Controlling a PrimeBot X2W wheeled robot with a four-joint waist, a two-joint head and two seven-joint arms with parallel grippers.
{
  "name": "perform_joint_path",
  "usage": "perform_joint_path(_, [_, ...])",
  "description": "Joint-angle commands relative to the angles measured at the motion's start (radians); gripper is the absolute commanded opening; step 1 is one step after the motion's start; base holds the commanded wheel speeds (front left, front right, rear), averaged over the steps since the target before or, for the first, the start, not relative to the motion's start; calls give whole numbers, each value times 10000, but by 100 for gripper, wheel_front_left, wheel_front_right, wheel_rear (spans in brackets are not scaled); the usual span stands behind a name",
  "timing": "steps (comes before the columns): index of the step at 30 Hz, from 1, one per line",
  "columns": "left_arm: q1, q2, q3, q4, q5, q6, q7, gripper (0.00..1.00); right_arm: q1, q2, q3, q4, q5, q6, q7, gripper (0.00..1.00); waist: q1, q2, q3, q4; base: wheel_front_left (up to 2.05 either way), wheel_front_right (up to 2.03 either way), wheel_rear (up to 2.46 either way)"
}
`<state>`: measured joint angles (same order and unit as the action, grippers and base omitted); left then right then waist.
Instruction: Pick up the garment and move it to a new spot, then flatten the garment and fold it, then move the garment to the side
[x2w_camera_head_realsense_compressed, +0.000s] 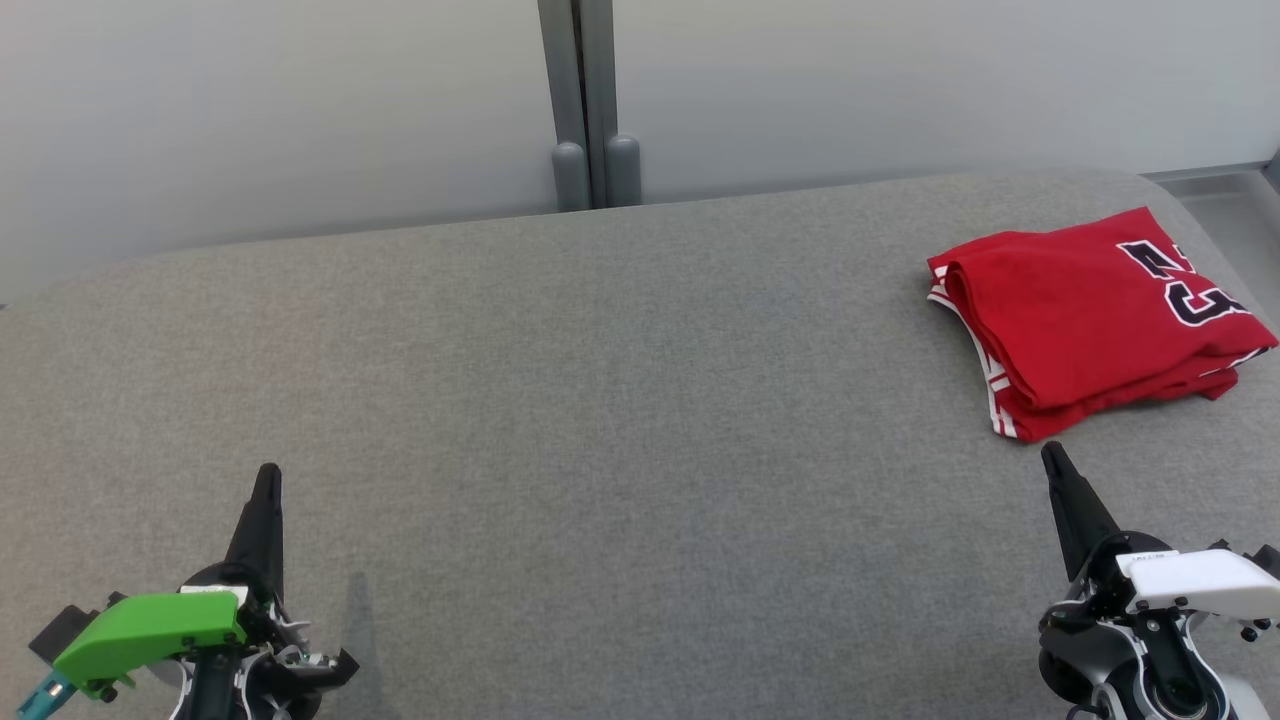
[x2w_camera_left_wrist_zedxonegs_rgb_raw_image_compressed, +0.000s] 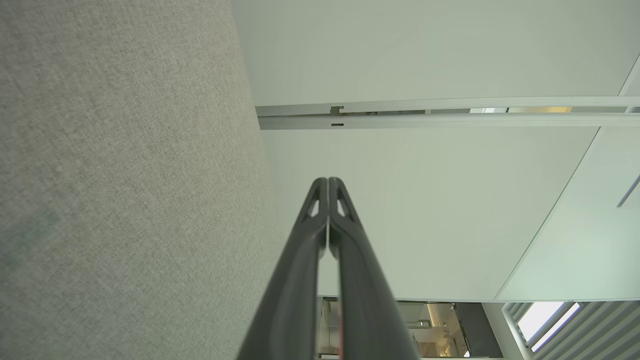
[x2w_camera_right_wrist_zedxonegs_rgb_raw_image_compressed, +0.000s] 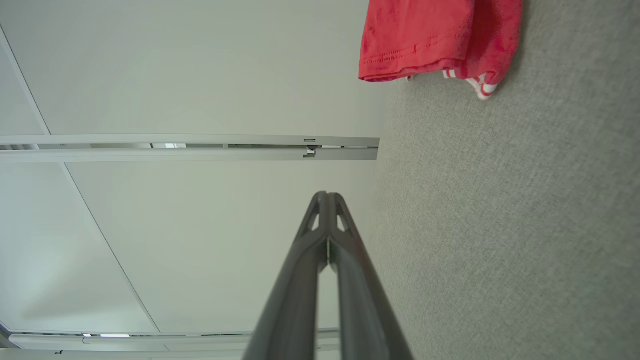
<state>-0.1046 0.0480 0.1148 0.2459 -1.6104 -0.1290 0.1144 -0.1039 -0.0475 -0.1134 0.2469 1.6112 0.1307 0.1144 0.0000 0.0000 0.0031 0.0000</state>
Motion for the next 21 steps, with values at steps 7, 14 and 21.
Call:
perform_joint_path(7, [-89, 45, 26, -15, -35, -42, 39, 0, -86, -52, -20, -44, 33, 0, 31, 0, 0, 0, 0, 0, 0, 0, 0])
perform_joint_path(14, [-89, 45, 27, -15, -34, -42, 40, 0, -86, -52, -20, -44, 33, 0, 31, 0, 0, 0, 0, 0, 0, 0, 0])
perform_joint_path(21, [-89, 44, 26, -16, -33, -42, 41, 0, -85, -52, -20, -44, 34, 0, 30, 0, 0, 0, 0, 0, 0, 0, 0])
